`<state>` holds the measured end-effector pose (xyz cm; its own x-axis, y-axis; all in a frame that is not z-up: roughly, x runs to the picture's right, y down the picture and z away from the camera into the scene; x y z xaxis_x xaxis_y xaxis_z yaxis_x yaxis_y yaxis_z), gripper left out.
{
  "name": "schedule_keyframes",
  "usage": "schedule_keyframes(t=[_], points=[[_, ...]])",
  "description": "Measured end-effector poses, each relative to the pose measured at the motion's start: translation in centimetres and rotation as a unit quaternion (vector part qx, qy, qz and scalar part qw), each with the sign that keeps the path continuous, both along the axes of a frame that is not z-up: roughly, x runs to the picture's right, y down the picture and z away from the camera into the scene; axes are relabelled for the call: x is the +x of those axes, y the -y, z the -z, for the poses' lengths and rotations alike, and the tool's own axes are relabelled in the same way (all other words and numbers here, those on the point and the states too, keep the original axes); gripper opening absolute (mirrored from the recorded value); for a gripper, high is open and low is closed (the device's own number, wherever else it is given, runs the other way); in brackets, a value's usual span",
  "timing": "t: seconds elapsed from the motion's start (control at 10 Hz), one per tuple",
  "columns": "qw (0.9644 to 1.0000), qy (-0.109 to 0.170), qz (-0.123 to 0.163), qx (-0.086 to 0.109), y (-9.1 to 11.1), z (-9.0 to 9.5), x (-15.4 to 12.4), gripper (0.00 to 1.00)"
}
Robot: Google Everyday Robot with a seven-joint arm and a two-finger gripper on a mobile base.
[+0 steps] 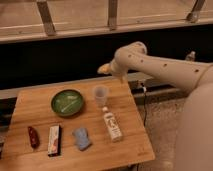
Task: Pick up the ceramic bowl
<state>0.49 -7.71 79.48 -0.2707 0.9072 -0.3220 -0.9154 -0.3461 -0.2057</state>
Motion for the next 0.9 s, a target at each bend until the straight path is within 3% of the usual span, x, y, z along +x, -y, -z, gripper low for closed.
schedule_keyframes(t=[0.2, 0.4, 0.9], points=[[0.9982, 0.036, 0.047, 0.002, 0.9, 0.5, -5.1, 0.8], [0.9931, 0.07, 0.094, -0.003, 0.9, 1.0, -9.8, 0.8], [0.9932, 0.071, 0.092, -0.003, 0.9, 0.9, -9.6, 0.8]])
